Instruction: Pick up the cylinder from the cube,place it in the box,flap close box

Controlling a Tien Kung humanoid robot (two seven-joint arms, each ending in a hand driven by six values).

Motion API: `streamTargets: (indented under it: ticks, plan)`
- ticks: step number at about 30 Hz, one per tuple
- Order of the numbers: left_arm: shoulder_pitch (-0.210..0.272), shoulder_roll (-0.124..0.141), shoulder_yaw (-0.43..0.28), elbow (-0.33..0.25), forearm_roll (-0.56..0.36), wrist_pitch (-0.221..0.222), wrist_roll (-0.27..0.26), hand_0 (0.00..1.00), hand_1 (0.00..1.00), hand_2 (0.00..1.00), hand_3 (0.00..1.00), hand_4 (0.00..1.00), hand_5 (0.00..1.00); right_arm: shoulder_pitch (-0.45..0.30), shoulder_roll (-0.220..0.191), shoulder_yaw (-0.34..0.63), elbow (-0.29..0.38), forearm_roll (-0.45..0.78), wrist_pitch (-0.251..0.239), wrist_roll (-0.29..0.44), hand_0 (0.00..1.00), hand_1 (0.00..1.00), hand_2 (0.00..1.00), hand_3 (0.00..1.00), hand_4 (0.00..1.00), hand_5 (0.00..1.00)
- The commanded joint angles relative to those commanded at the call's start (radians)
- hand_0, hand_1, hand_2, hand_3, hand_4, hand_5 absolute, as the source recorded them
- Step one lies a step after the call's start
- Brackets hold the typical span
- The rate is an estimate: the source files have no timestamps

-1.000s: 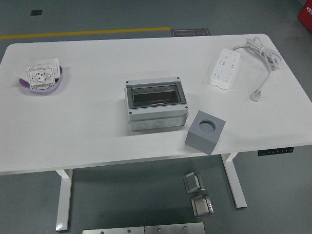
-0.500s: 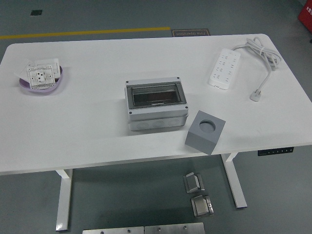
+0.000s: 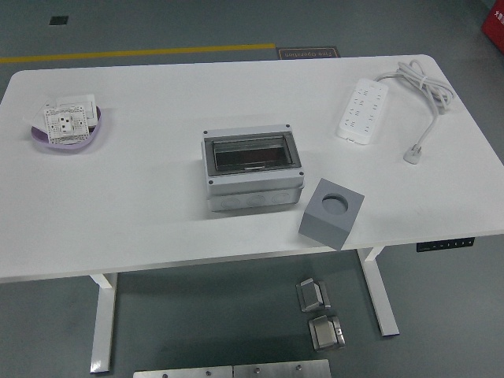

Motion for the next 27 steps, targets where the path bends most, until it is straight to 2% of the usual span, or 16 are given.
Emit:
streamTargets:
  ticks: [9,19,27]
  plan:
    - [-0.001,0.000,-0.002,0.000,-0.001,-0.003,-0.005,0.662,0.652,0.541,0.581,0.565,0.245,-0.013,-0.006,0.009,0.025,-0.049,-0.014,-0.005,0.808,0.784,0.806,0.779,0.697,0.396]
    - [-0.004,-0.001,0.013,0.000,-0.021,-0.005,-0.006,0.662,0.651,0.541,0.581,0.565,0.246,-0.016,-0.010,0.017,0.029,-0.046,-0.016,-0.003,0.813,0.787,0.807,0.784,0.700,0.397]
    - [-0.008,0.010,0.011,-0.001,-0.019,-0.005,-0.001,0.662,0.651,0.541,0.580,0.565,0.247,-0.017,-0.009,0.002,0.018,-0.030,-0.022,0.007,0.815,0.786,0.806,0.783,0.701,0.398]
